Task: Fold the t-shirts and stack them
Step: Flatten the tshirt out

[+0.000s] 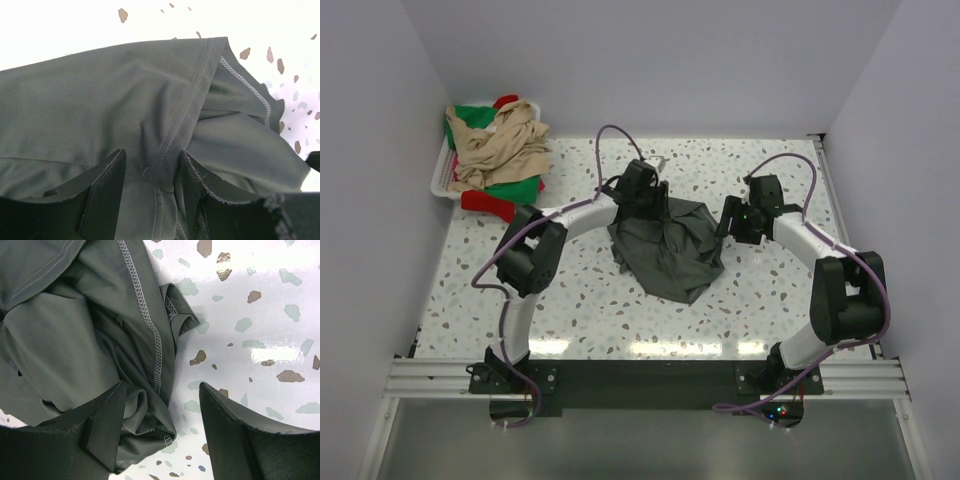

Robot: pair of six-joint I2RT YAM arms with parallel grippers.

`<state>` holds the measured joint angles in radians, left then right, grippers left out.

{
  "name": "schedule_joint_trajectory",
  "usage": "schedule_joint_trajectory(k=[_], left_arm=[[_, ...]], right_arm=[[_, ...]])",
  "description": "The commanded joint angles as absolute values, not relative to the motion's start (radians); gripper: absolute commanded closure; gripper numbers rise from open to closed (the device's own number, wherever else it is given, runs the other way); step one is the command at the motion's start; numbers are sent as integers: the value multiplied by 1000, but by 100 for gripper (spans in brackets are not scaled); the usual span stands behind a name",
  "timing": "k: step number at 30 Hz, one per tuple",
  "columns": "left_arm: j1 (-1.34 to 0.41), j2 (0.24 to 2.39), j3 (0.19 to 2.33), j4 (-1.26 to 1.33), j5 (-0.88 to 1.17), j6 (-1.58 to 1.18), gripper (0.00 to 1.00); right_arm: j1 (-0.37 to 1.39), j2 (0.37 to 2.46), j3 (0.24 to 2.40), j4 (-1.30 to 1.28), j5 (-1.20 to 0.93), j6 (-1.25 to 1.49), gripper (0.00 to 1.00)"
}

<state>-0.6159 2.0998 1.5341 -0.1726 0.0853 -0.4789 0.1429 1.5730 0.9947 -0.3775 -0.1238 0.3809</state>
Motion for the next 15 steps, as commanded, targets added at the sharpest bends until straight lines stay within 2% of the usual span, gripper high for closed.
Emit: schedule_joint_trajectory(k=[1,9,11,14,15], left_arm=[[-623,2137,1588,-149,106,-468,48],[-627,2169,1606,-161,86,-459,51],[-627,2168,1605,-156,83,-457,58],[-626,2157,1595,-143,87,-459,76],[-627,2149,1589,-123,87,-463,86]], right_arm=[[137,1566,1012,-370,-138,390,36],[133,1555,1009,-371,-138,390,36],[133,1554,1006,-373,-138,390,36],[132,1557,1005,-371,-137,390,36],[133,1557,1006,-370,-137,393,36]])
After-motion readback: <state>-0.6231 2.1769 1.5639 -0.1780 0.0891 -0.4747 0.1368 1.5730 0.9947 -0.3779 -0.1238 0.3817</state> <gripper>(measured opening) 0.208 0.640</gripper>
